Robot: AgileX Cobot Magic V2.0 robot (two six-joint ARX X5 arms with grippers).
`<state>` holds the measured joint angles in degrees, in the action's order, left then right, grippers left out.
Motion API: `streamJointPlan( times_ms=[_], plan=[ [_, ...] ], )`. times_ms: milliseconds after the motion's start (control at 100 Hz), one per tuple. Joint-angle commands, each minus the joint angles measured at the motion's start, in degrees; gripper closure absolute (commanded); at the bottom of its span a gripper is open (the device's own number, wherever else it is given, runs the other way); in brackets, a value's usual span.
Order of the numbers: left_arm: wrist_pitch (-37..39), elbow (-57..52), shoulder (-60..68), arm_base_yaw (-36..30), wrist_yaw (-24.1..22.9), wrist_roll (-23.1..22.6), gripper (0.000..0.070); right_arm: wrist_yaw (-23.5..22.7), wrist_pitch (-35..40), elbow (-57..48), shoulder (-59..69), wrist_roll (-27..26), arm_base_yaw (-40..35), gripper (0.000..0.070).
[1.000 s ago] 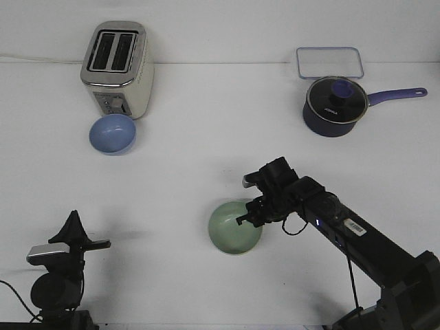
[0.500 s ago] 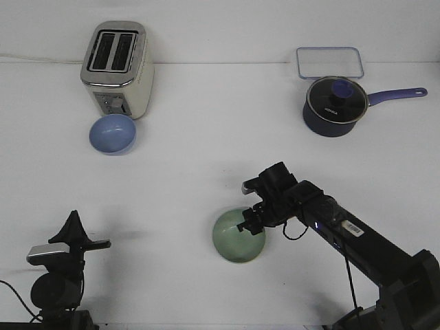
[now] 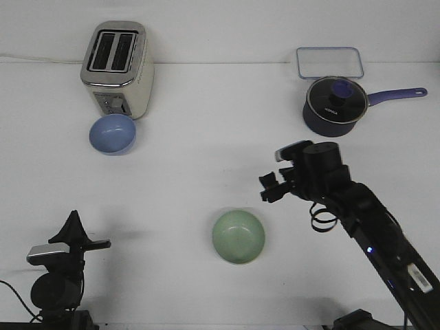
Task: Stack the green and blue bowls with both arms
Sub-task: 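Release the green bowl and retract the right gripper to rest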
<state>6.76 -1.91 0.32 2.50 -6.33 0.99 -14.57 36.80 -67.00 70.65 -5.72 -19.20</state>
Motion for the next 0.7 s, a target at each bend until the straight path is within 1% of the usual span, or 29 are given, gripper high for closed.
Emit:
streamJointPlan(
  times_ms=[0,130,190,260,340,400,540,620,690],
  plan=[
    [0.6,1.1,-0.1,0.1,-0.3,0.1,0.0685,1.4,-1.4,-0.7,-2.4,1.5,2.1,0.0273],
    [0.6,1.1,-0.1,0.1,-0.3,0.1,0.0685,1.8,-2.5,0.0,-8.9,4.4,8.9,0.0274],
    [0.7,1.1,-0.1,0.1,-0.3,0.1,0.0685,1.7,-3.1,1.6,-11.6,4.8,11.9,0.0274],
    [0.7,1.1,-0.1,0.1,-0.3,0.4,0.0685,0.9,-5.7,5.5,-15.9,5.2,15.7,0.0274],
    [0.7,1.1,-0.1,0.1,-0.2,2.3,0.0685,0.4,-10.4,11.4,-21.4,5.4,19.3,0.0274],
    [0.7,1.1,-0.1,0.1,0.0,5.3,0.0686,-0.5,-14.1,16.4,-26.0,5.6,21.0,0.0275],
    [0.9,0.8,-0.1,0.1,0.3,14.0,0.0686,-0.4,-21.3,27.8,-36.1,7.5,22.1,0.0275],
    [2.1,0.2,-0.1,0.1,0.3,19.1,0.0690,-0.4,-24.2,33.5,-41.3,7.5,22.1,0.0275],
    [2.9,-1.1,-0.1,0.1,0.4,22.4,0.0690,0.6,-24.9,37.4,-45.5,7.4,22.1,0.0275]
  ],
)
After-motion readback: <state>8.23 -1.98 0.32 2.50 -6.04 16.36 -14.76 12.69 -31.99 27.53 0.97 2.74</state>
